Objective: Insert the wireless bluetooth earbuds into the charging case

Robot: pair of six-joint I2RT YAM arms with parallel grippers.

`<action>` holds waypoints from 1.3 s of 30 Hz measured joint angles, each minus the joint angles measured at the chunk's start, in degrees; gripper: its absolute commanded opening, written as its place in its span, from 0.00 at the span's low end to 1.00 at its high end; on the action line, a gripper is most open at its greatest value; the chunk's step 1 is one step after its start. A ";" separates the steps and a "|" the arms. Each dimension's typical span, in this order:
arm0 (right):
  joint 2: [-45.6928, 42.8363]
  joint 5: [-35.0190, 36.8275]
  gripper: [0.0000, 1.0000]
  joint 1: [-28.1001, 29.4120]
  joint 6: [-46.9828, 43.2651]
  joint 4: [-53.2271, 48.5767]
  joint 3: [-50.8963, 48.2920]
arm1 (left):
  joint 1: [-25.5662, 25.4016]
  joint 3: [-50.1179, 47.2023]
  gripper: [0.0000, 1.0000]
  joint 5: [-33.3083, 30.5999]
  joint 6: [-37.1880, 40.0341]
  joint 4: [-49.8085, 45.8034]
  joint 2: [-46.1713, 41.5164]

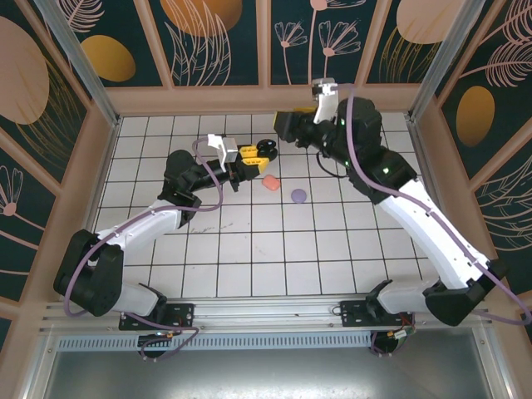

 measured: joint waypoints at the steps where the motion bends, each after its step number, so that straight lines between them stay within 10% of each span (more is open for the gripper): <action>1: 1.88 -0.44 0.33 -0.24 0.13 -1.57 2.56 | 0.00 -0.09 0.00 0.02 0.04 -0.17 0.00; 6: 11.80 -2.99 0.13 -1.05 0.13 -9.51 11.41 | -0.02 -0.11 0.00 0.22 1.53 -1.27 0.00; 20: 21.70 -8.33 0.00 -2.21 -0.33 -23.17 16.85 | -0.04 -0.11 0.00 0.90 3.72 -4.28 0.02; 34: 9.25 -7.80 0.01 0.31 0.52 -22.88 5.86 | -0.83 -0.02 0.00 0.74 3.39 -5.55 1.14; 39: 1.27 -3.61 0.15 -3.61 4.83 -19.61 -0.66 | -0.57 0.00 0.00 -1.01 1.25 -4.50 1.79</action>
